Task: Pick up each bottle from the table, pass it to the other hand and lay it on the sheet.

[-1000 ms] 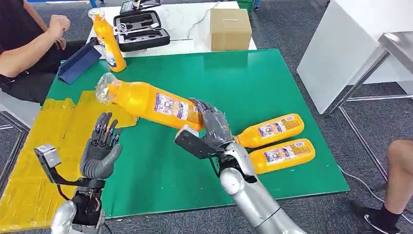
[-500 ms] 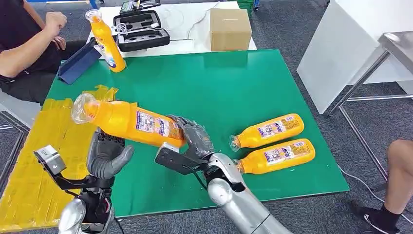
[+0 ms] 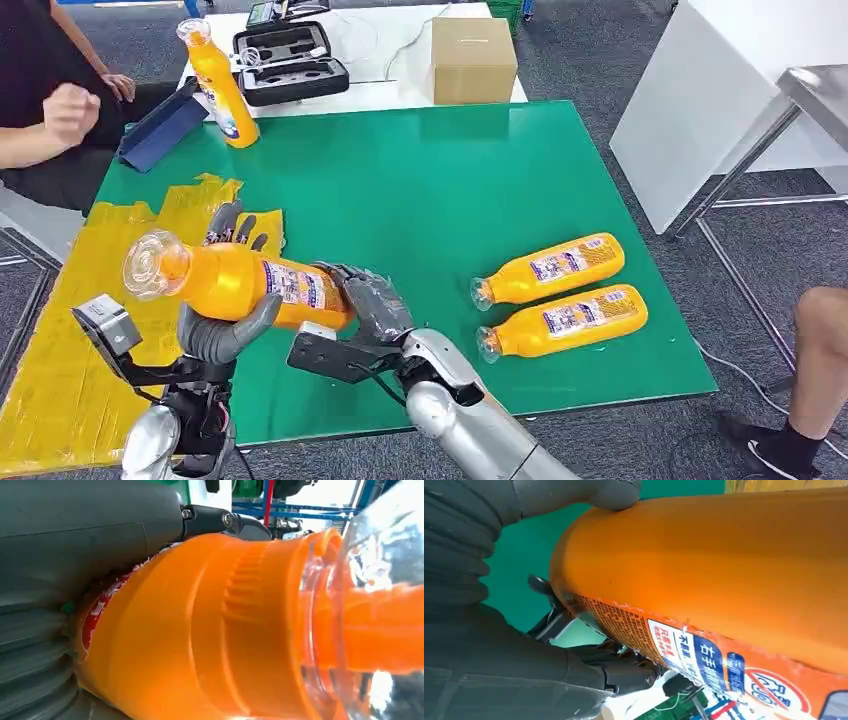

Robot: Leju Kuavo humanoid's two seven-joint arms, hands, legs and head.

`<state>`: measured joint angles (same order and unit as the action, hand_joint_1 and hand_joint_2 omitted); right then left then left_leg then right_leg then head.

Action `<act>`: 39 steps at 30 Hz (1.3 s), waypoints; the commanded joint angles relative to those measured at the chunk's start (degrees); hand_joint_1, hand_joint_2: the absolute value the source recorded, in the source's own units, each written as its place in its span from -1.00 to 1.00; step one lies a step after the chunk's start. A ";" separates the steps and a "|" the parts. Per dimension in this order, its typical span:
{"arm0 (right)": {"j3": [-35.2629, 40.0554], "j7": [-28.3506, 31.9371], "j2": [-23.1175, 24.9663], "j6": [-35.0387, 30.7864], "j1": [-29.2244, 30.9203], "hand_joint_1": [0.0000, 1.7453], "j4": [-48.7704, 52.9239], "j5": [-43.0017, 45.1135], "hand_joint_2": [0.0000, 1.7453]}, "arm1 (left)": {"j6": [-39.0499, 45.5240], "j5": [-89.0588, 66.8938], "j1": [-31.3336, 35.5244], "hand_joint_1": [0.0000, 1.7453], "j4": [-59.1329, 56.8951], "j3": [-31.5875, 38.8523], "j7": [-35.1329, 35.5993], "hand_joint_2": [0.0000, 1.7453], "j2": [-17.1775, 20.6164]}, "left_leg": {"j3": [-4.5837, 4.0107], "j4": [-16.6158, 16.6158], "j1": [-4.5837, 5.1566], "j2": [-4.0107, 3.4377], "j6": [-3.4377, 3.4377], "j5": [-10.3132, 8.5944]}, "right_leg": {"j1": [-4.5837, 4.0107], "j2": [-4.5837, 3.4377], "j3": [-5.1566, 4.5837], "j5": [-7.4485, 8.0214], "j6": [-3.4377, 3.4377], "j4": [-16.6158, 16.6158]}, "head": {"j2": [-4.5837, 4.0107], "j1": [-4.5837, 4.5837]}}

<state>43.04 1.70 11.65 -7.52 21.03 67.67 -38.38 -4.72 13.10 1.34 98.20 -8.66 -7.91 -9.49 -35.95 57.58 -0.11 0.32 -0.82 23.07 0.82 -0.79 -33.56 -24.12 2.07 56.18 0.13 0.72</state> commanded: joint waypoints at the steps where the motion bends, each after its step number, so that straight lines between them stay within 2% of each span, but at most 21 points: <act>1: 9.37 0.43 -0.93 2.42 2.31 1.00 -2.17 -1.72 1.00 | 1.37 -3.39 4.12 -1.00 -4.67 -0.23 1.45 1.00 1.00 | 0.13 -0.01 -0.03 0.00 0.05 0.03 | -0.04 0.07 0.14 -0.03 -0.08 -0.02 | 0.00 0.00; 5: 10.57 0.00 -1.21 2.62 2.38 0.96 -0.92 -1.81 1.00 | 1.26 -5.09 4.75 -1.00 -5.73 0.38 1.06 1.00 1.22 | 0.08 -0.02 -0.04 0.05 0.05 0.00 | -0.05 0.12 0.10 -0.03 -0.07 -0.02 | 0.00 0.02; 6: 10.58 -0.37 -1.35 2.61 2.46 1.00 -0.96 -1.53 1.00 | 0.77 -4.71 4.50 1.00 -5.84 1.06 0.55 1.00 1.00 | 0.17 -0.03 -0.04 0.07 0.07 0.02 | -0.06 0.16 0.18 -0.06 -0.10 -0.02 | 0.00 0.02; 14: 8.80 -0.24 -1.97 2.16 2.08 0.92 -2.04 -0.30 1.00 | -0.55 -5.18 3.41 1.00 -4.96 2.53 -1.44 1.00 0.49 | 0.10 -0.04 -0.02 0.06 0.03 0.00 | -0.03 0.12 0.11 -0.02 -0.05 -0.05 | 0.00 0.02; 17: 8.41 -0.19 -2.01 1.90 1.94 0.96 -1.91 -0.31 1.00 | -0.75 -4.97 3.22 1.00 -4.89 2.74 -1.61 1.00 0.43 | 0.10 -0.04 -0.02 0.03 0.03 0.00 | -0.03 0.09 0.10 -0.01 -0.05 -0.05 | 0.00 0.02; 19: 7.82 -0.46 -2.11 1.12 1.79 0.84 -1.82 -0.48 1.00 | -0.89 -4.91 3.09 1.00 -4.81 2.81 -1.76 1.00 0.52 | 0.15 -0.04 -0.04 0.07 0.05 0.01 | -0.05 0.15 0.17 -0.03 -0.07 -0.06 | 0.00 0.00; 20: 7.37 -0.82 -2.21 0.77 1.71 0.58 -1.77 -0.69 1.00 | -0.74 -5.74 3.05 1.00 -4.63 2.72 -2.23 1.00 0.75 | 0.13 -0.04 -0.03 0.07 0.05 0.00 | -0.04 0.14 0.14 -0.03 -0.07 -0.06 | 0.00 0.02; 21: 6.72 -2.17 -2.48 -0.52 1.68 -1.00 -1.53 -1.94 1.00 | 0.24 -8.11 3.09 1.00 -4.47 2.72 -2.40 1.00 1.17 | 0.21 -0.06 -0.04 0.11 0.07 0.01 | -0.05 0.21 0.23 -0.05 -0.10 -0.07 | 0.00 0.00; 29: 5.53 -3.22 -3.06 0.49 1.86 -1.00 -0.67 -1.89 1.00 | 0.37 -9.44 3.09 1.00 -4.29 3.27 -2.17 1.00 1.52 | 0.11 -0.03 -0.01 0.02 0.03 0.01 | -0.02 0.08 0.10 -0.02 -0.05 -0.03 | 0.00 0.04; 30: 4.62 -3.18 -3.18 0.52 1.36 -1.00 0.23 -1.90 -1.00 | 1.26 -13.07 3.29 1.00 -4.37 2.94 -2.03 1.00 2.26 | 0.19 -0.02 -0.04 0.02 0.05 0.04 | -0.06 0.11 0.20 -0.04 -0.08 -0.04 | 0.00 0.00; 39: 1.41 -3.59 -5.33 -0.39 0.23 -1.00 4.44 -1.09 -1.00 | 5.02 -22.87 3.30 1.00 -4.24 4.45 -2.97 1.00 3.33 | 0.11 -0.03 -0.03 0.05 0.04 0.00 | -0.04 0.14 0.12 -0.03 -0.06 -0.04 | 0.00 0.02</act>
<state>47.50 -1.29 10.60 -7.32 21.65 67.82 -40.28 -4.42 3.65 2.07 97.13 -6.27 -10.14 -8.85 -35.95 57.58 -0.12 0.29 -0.82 23.07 0.82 -0.79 -33.59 -24.12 2.07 56.18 0.13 0.74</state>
